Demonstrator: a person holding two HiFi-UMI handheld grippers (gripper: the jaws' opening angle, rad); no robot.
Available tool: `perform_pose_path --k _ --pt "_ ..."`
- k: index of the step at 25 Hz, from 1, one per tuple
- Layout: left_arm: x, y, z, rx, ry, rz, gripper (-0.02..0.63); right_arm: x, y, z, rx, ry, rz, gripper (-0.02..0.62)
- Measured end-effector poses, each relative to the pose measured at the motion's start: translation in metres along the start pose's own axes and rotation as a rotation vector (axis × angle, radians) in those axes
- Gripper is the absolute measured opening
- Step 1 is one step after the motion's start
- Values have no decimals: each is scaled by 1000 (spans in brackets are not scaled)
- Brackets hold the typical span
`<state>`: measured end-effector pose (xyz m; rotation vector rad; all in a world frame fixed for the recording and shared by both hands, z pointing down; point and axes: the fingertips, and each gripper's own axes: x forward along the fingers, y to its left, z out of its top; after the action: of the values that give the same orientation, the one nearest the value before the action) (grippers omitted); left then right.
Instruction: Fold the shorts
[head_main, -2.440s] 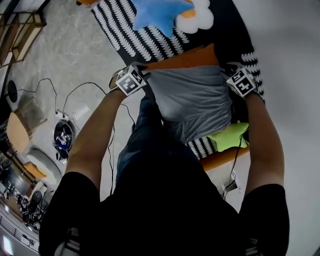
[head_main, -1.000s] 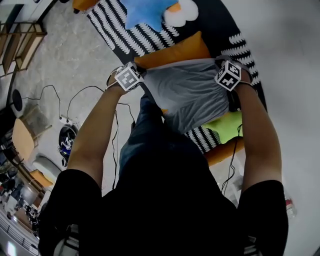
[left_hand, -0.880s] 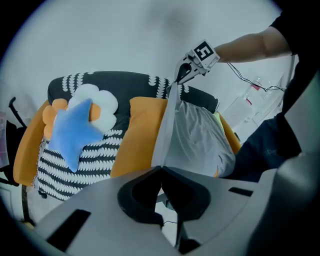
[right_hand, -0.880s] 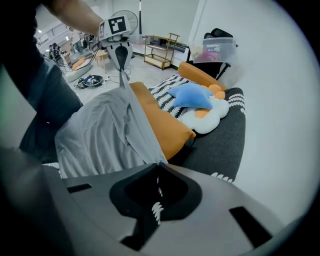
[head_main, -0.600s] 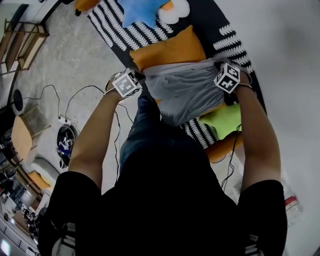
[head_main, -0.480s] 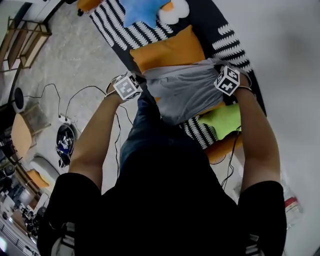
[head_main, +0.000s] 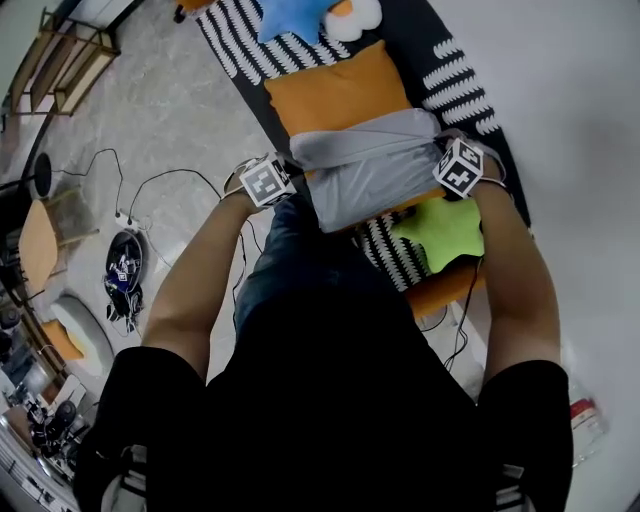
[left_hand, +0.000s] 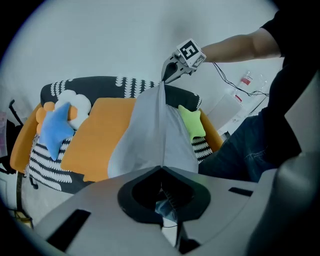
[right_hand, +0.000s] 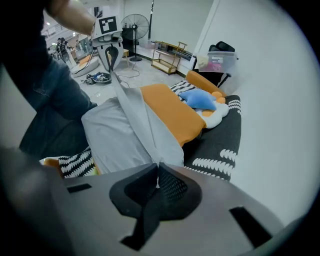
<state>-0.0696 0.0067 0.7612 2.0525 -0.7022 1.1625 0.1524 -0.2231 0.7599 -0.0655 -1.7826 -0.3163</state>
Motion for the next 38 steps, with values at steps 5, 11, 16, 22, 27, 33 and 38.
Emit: perform_pose_path --k 5,11,16,22,27,33,38 --pt "8 -42 -13 -39 -25 -25 20 -9 27 -15 -24 30 11 8" --pt "18 -82 -27 -22 -51 -85 20 -11 49 -25 -21 54 27 9" --pt "38 -104 -36 -13 -32 -125 20 -4 67 -35 -20 72 51 9" --pt "72 -125 -50 -56 -26 -162 20 15 89 -52 -9 93 84 9" --pt "97 -135 -60 -73 -23 -188 21 30 109 -64 3 110 118 9" --pt "121 -139 -69 -87 -14 -182 21 44 122 -71 11 119 143 11" --pt "143 -151 -77 -86 35 -208 23 57 131 -80 27 155 142 17"
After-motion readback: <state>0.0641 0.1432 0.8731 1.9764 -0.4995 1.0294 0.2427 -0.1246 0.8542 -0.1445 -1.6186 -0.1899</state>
